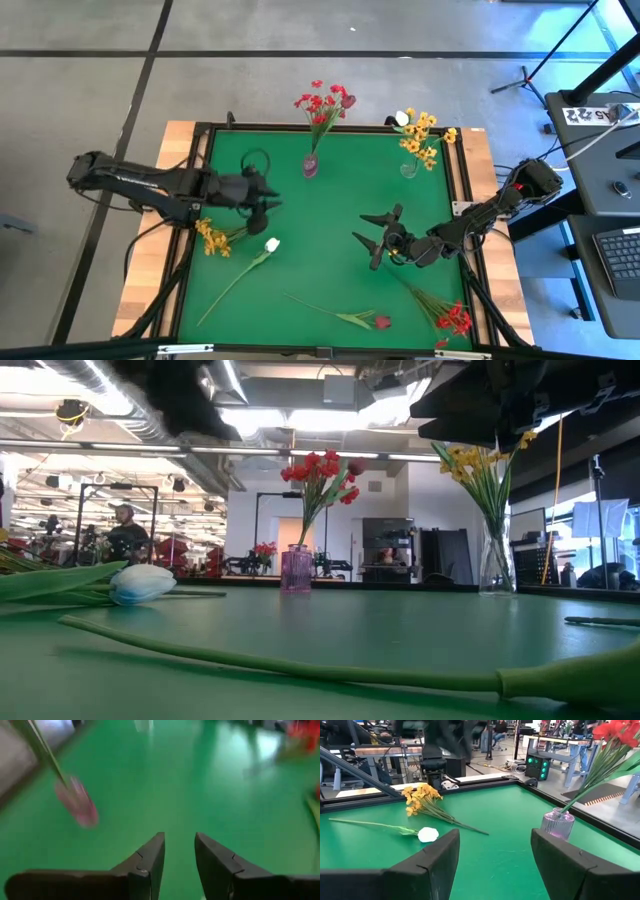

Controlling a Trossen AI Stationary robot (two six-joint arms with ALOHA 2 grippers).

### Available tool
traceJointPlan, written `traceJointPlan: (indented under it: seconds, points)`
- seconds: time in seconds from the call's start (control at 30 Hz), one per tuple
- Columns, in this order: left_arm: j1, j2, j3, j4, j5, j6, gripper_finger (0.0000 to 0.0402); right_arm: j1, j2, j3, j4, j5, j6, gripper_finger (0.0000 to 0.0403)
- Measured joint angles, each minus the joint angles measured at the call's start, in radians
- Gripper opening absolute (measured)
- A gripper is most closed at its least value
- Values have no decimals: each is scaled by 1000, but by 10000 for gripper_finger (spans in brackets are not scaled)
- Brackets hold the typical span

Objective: Sort flowers into vase by color
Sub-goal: Put the yellow flowers into the transparent vase

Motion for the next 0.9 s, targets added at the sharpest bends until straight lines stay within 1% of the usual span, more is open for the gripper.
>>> traceJointPlan:
  seconds: [0.13,0.23,0.47,0.6,0.9]
  points:
    - [-82,23,0,-167,0,-173,102,0,0,0,-1,-11,0,243]
    - [-128,32,0,-244,-8,-269,102,0,0,0,-1,-15,-7,243]
    - [-176,70,-8,-446,-13,-469,102,0,0,0,-10,-17,-11,243]
    - [-184,100,-49,-497,15,-492,102,0,0,0,-21,-17,-11,243]
    - [-184,143,-129,-499,89,-532,102,0,0,0,-28,-17,-12,243]
